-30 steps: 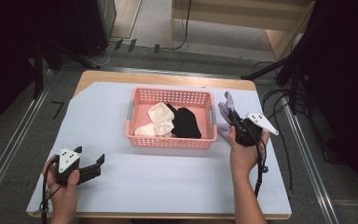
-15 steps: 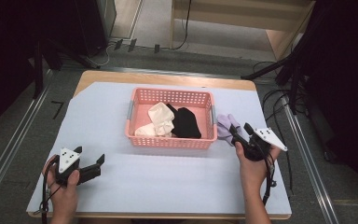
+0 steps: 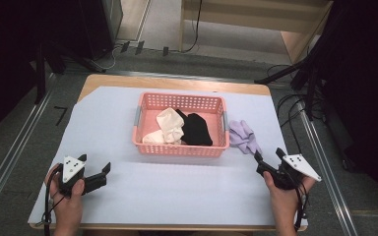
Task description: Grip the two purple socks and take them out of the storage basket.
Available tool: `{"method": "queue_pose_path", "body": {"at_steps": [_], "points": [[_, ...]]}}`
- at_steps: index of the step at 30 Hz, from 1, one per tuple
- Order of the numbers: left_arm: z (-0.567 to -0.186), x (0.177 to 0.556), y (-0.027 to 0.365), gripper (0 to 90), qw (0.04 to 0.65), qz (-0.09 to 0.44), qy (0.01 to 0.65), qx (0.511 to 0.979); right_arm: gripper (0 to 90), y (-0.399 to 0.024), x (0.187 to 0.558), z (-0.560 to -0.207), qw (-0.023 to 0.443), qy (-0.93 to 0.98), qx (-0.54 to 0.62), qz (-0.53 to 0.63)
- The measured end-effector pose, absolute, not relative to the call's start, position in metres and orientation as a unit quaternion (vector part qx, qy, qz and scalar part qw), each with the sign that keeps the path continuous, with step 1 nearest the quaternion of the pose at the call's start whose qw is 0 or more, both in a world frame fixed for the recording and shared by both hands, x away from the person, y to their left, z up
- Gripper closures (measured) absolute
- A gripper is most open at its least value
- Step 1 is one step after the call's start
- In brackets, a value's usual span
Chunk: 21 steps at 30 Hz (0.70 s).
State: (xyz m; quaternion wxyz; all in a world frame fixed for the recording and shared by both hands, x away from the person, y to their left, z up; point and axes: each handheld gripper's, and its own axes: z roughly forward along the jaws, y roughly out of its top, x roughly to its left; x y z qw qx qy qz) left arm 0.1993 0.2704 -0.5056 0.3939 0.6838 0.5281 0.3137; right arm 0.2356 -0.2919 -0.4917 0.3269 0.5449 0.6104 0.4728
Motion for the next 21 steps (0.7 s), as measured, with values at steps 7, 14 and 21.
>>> {"method": "queue_pose_path", "body": {"at_steps": [7, 14, 21], "points": [[-0.506, 0.199, 0.270, 14.9, 0.395, 0.315, 0.527, 0.683, 20.1, -0.309, 0.216, -0.504, 0.328, 0.615, 0.557, 0.451], [-0.506, 0.199, 0.270, 14.9, 0.394, 0.317, 0.526, 0.684, 19.5, -0.327, 0.197, -0.513, 0.334, 0.607, 0.569, 0.443], [-0.506, 0.199, 0.269, 14.9, 0.392, 0.318, 0.526, 0.685, 19.4, -0.342, 0.182, -0.520, 0.338, 0.601, 0.580, 0.434]]}}
